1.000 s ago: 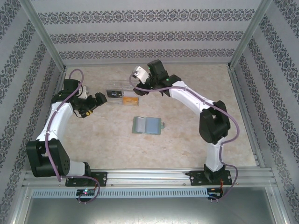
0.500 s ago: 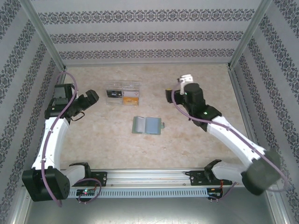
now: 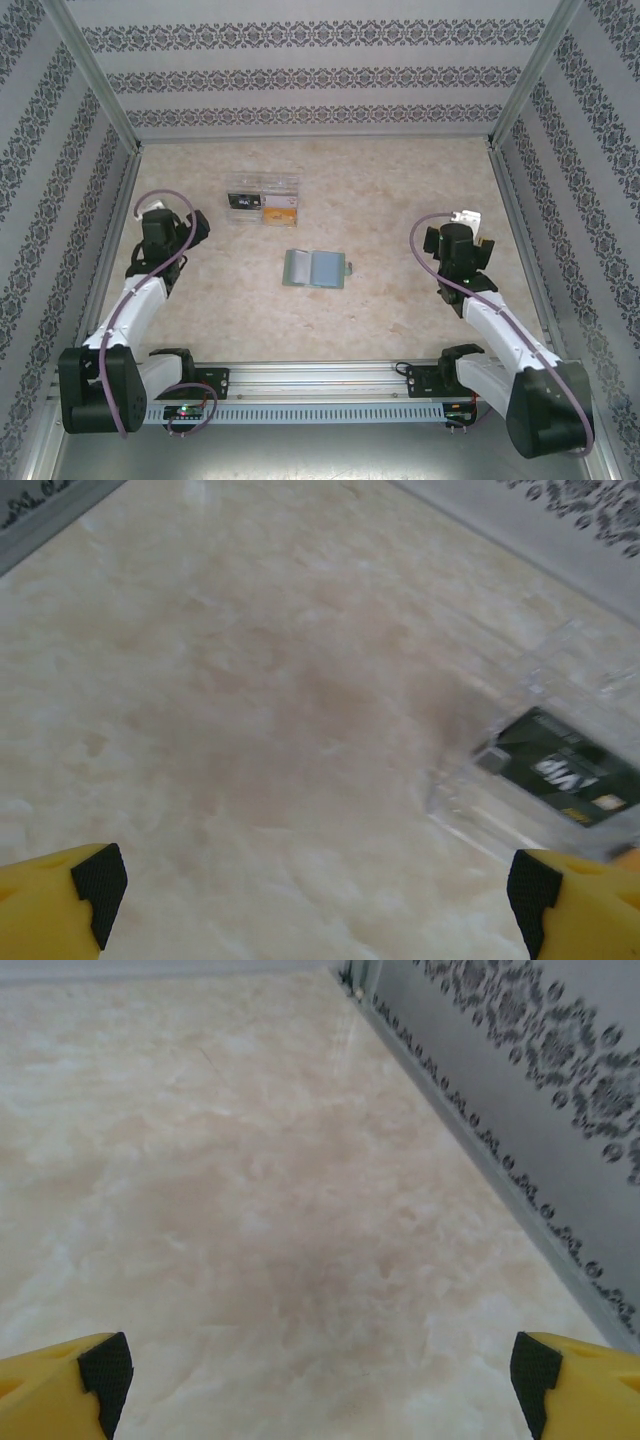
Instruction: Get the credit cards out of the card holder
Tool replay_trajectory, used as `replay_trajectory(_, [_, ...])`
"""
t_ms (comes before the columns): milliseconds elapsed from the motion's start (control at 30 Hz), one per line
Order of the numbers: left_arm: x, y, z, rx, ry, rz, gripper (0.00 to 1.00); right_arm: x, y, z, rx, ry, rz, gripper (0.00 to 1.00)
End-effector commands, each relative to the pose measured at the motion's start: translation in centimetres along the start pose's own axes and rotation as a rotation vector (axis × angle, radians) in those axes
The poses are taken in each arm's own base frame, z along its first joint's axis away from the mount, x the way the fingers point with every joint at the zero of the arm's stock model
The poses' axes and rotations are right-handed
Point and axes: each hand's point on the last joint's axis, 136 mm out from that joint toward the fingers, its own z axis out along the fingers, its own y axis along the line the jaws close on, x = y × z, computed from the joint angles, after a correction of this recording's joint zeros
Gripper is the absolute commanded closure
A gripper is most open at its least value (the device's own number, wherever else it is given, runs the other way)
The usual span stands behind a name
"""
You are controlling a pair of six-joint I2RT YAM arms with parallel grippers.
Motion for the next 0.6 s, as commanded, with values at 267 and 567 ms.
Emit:
replay_trajectory(267, [-1.0, -0.9, 2.0, 0.073, -0.277, 0.277, 0.00, -1.0, 3.0, 2.4, -0.164, -0.160, -0.017, 0.02])
replay_trajectory(567, [1.6, -4.0, 2.9, 0.283, -0.265, 0.376, 0.01, -2.2, 5.5, 2.9, -0.277, -0.231, -0.053, 0.02])
